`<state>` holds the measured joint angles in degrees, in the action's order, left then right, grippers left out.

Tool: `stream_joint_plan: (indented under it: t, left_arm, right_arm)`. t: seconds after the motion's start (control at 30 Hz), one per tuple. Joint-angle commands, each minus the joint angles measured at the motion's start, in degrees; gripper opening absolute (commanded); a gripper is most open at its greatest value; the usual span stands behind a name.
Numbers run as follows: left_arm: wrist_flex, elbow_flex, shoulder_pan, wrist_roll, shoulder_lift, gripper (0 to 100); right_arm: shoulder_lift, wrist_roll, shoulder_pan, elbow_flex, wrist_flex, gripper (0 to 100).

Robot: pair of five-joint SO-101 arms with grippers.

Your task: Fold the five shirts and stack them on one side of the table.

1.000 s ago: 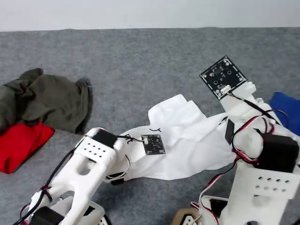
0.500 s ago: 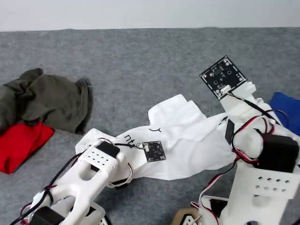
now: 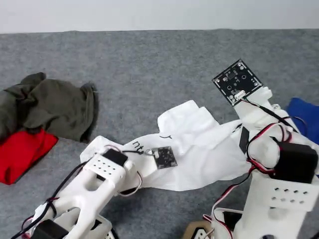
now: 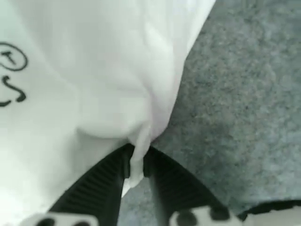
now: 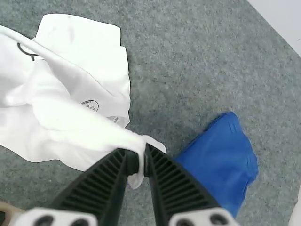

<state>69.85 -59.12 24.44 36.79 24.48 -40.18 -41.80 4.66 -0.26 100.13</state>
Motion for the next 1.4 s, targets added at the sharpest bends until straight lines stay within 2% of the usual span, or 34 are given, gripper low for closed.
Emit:
stream_joint_plan:
  t: [0.0,0.27,0.43,0.6,0.73,0.8,0.93,1.03,1.2,1.37]
  left_arm:
    - [10.3,12.0,-0.4,-0.8,1.1,0]
    - [27.5,44.4,-6.3,-2.8,1.1,0]
    - [30.7,57.0,-11.2,-3.0,1.1,0]
    - [30.9,58.1,-16.9,-2.6,1.1,1]
    - [30.9,51.4,-20.6,2.4,1.1,8]
    - [30.8,47.5,-20.6,3.4,1.1,9]
    - [30.5,42.5,-18.7,4.9,0.6,1]
    - [30.5,41.4,-17.6,4.9,0.6,1]
    - [28.7,42.4,-17.9,4.8,1.1,0]
    - [29.2,56.2,-22.2,0.9,1.1,0]
  right_arm:
    - [-0.3,0.8,-0.4,-0.3,0.0,1.0]
    - [-0.4,0.8,-0.4,-0.3,0.0,1.0]
    - [-0.8,0.7,-0.4,-0.3,0.0,1.0]
    - [-0.7,0.6,-0.3,-0.3,-0.1,1.0]
    - [-0.7,0.6,-0.3,-0.3,-0.1,1.0]
    - [-0.6,0.6,-0.3,-0.3,0.0,1.0]
    - [-0.4,0.5,-0.3,-0.3,-0.5,1.0]
    - [-0.3,0.5,-0.4,-0.3,-0.7,1.0]
    - [-0.9,0.4,-0.4,-0.7,-1.1,1.0]
    - [-3.6,0.5,-0.3,-7.6,-2.3,0.9]
